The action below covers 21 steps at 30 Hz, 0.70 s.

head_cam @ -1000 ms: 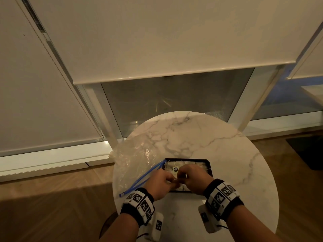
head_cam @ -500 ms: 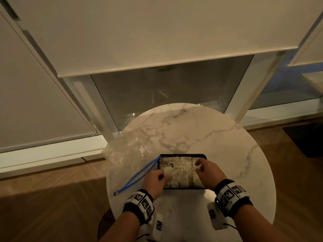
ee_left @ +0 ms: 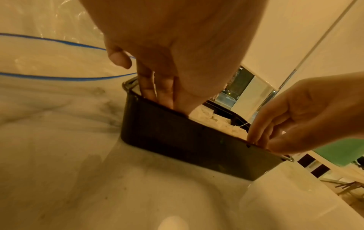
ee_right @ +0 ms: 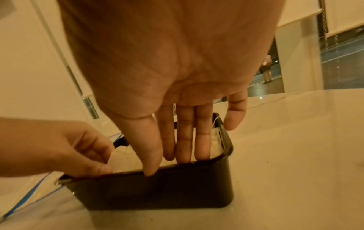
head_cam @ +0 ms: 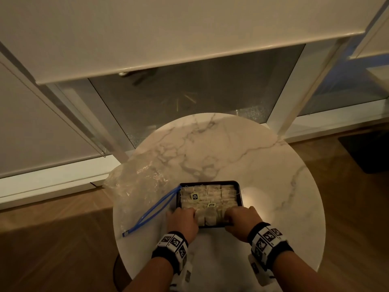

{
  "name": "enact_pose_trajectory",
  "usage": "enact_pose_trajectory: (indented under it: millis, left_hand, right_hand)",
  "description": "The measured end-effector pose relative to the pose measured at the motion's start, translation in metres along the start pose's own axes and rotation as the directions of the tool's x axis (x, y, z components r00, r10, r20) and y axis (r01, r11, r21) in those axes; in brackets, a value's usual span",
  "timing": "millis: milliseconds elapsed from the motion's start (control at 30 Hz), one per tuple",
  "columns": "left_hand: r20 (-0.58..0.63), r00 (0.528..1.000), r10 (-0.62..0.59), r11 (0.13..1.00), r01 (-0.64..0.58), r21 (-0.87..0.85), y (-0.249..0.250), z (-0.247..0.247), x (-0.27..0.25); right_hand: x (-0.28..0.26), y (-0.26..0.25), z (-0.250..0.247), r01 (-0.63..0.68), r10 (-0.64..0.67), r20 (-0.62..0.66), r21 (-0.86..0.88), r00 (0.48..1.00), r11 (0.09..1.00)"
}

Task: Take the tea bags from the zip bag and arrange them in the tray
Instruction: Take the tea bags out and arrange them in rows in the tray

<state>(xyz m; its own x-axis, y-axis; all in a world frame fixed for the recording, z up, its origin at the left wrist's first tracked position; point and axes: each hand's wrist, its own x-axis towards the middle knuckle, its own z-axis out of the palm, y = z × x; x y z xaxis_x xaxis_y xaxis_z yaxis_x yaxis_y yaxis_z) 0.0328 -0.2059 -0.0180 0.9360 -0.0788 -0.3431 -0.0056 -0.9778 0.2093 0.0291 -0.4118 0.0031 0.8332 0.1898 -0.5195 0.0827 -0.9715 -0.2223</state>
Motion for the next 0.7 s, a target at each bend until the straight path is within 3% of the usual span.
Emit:
enact_pose_trajectory:
  millis: [200, 367, 533, 700]
  left_hand:
    - [-0.088, 0.996, 0.009, 0.984, -0.024, -0.176, -0.001, 0.003, 0.006]
    - [-0.025, 0.963, 0.267, 0.955, -0.268, -0.127, 0.005, 0.017, -0.003]
    - [0.117, 0.961, 0.251, 0.963, -0.237, -0.126, 0.004, 0.026, 0.0]
    - [0.117, 0.961, 0.249, 0.962, -0.232, -0.144, 0.007, 0.026, 0.001]
  right_hand:
    - [0.008, -0.003, 0.011, 0.045, -0.039, 0.046, -0.146, 0.998, 0.988]
    - [0.011, -0.004, 0.015, 0.042, -0.035, 0.044, -0.168, 0.998, 0.985]
    - [0.014, -0.005, 0.019, 0.041, -0.033, 0.059, -0.14, 0.998, 0.989]
    - [0.013, -0.008, 0.019, 0.029, -0.024, 0.041, -0.135, 0.999, 0.99]
